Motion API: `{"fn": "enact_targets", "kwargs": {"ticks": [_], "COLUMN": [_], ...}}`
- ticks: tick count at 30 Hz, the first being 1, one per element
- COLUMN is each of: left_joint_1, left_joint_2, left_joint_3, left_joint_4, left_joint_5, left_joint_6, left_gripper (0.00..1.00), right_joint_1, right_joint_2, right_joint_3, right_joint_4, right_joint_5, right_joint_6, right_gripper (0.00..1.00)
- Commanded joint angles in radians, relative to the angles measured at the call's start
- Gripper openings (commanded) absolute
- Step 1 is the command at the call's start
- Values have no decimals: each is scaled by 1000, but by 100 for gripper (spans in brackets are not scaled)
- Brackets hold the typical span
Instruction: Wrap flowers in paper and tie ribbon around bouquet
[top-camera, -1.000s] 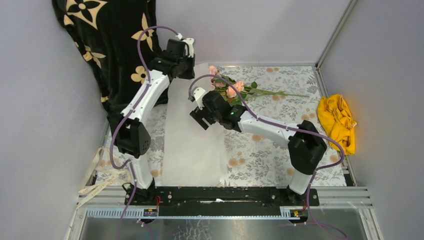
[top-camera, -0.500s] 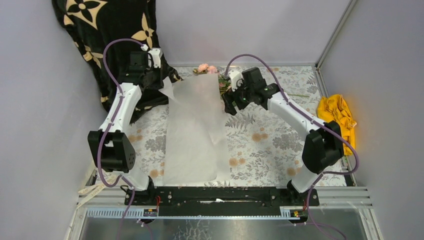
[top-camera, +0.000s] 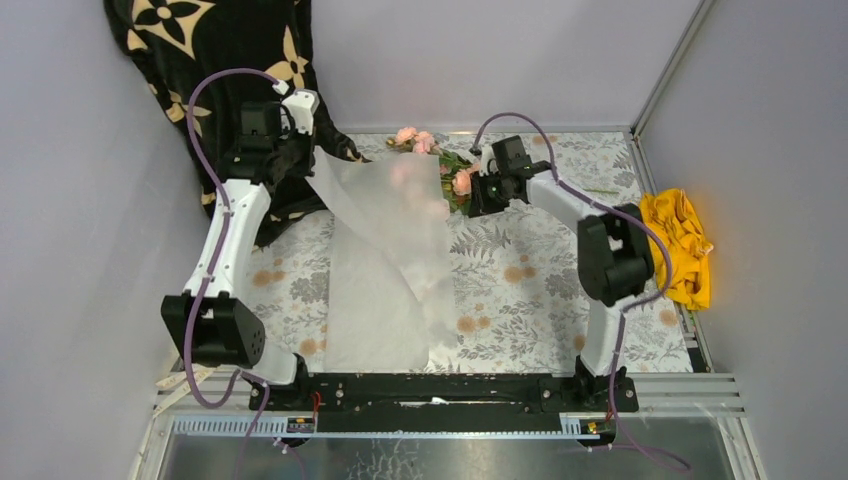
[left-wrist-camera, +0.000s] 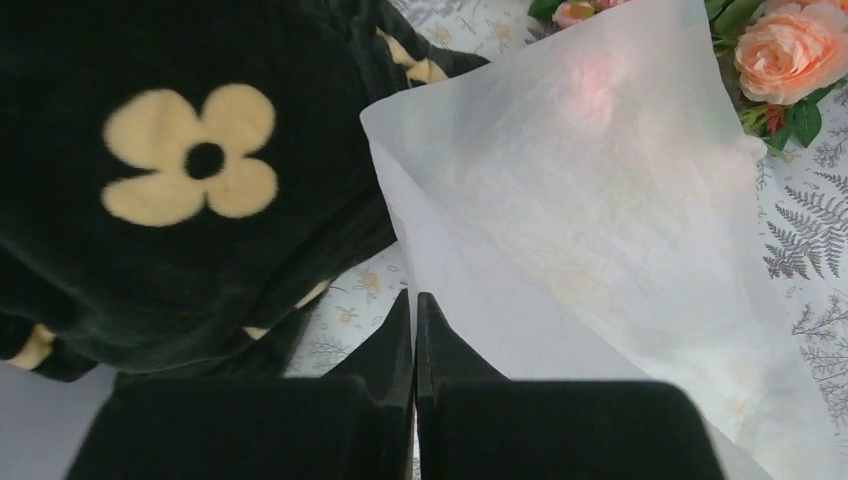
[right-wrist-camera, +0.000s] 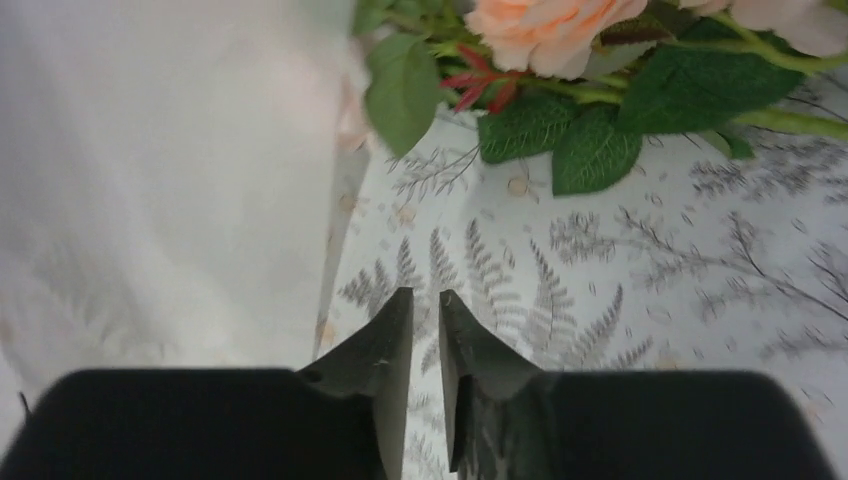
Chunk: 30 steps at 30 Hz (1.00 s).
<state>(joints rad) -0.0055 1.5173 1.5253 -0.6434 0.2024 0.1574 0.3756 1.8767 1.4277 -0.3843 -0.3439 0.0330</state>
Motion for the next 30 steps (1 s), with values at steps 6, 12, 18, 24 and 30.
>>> {"fn": "enact_targets", "kwargs": {"ticks": [6, 12, 18, 24, 30], "left_joint_1": [50, 52, 45, -91, -143], "left_joint_2": [-82, -91, -89, -86, -104], "left_joint_3": [5, -5, -18, -29, -7], "left_joint_4": [-119, -139, -126, -124, -124], "left_joint_5": [-81, -3, 144, 81, 72], "left_joint_6": [126, 86, 71, 104, 122], "left_gripper": [0, 0, 0, 0, 0], "right_joint_1": [8, -9, -75, -155, -178], "right_joint_2": [278, 505, 735, 710, 380], "right_joint_3": [130, 422, 875, 956, 552], "right_joint_4": [53, 64, 45, 118, 243], "right_joint_5": [-46, 39, 341, 393, -28], "right_joint_6": [184, 324, 375, 341, 204], "right_gripper": [8, 0, 0, 2, 34]}}
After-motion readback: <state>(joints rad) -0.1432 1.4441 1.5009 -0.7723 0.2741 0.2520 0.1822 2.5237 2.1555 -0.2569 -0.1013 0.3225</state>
